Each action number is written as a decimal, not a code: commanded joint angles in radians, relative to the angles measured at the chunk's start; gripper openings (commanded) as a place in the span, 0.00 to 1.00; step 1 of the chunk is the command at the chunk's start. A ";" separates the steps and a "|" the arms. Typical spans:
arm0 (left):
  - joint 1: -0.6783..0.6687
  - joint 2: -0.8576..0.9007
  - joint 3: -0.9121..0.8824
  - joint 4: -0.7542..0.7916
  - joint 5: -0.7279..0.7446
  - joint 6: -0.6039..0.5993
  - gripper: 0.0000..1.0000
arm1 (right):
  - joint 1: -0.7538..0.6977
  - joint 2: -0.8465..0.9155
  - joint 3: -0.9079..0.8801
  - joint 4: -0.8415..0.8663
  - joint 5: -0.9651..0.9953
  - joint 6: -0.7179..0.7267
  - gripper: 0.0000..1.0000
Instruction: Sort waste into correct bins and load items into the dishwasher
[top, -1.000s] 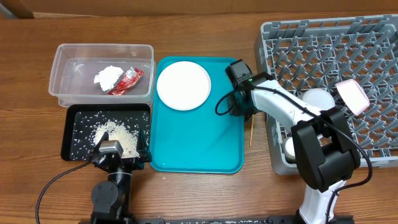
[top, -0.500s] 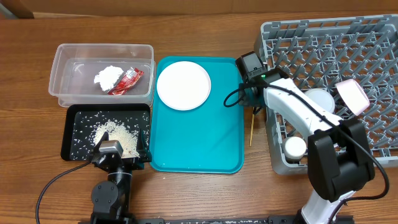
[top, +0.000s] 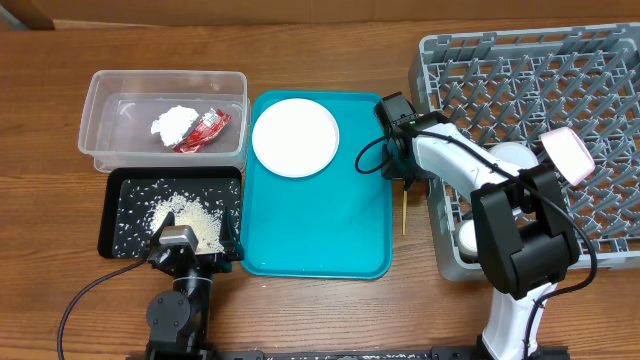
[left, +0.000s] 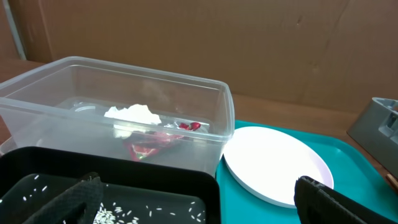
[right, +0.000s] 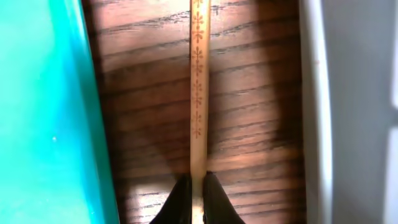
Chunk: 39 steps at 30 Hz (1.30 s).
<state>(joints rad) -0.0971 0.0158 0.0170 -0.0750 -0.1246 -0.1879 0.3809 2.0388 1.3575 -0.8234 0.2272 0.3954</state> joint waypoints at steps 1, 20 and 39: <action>0.008 -0.010 -0.008 0.004 -0.009 -0.015 1.00 | -0.009 -0.029 -0.014 -0.018 -0.011 0.006 0.04; 0.008 -0.010 -0.008 0.004 -0.009 -0.015 1.00 | -0.079 -0.403 -0.014 0.075 0.164 -0.366 0.04; 0.008 -0.010 -0.008 0.004 -0.009 -0.015 1.00 | -0.148 -0.363 -0.014 0.023 0.033 -0.330 0.46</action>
<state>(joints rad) -0.0971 0.0158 0.0170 -0.0746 -0.1249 -0.1879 0.2253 1.6653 1.3418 -0.7704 0.2684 -0.0299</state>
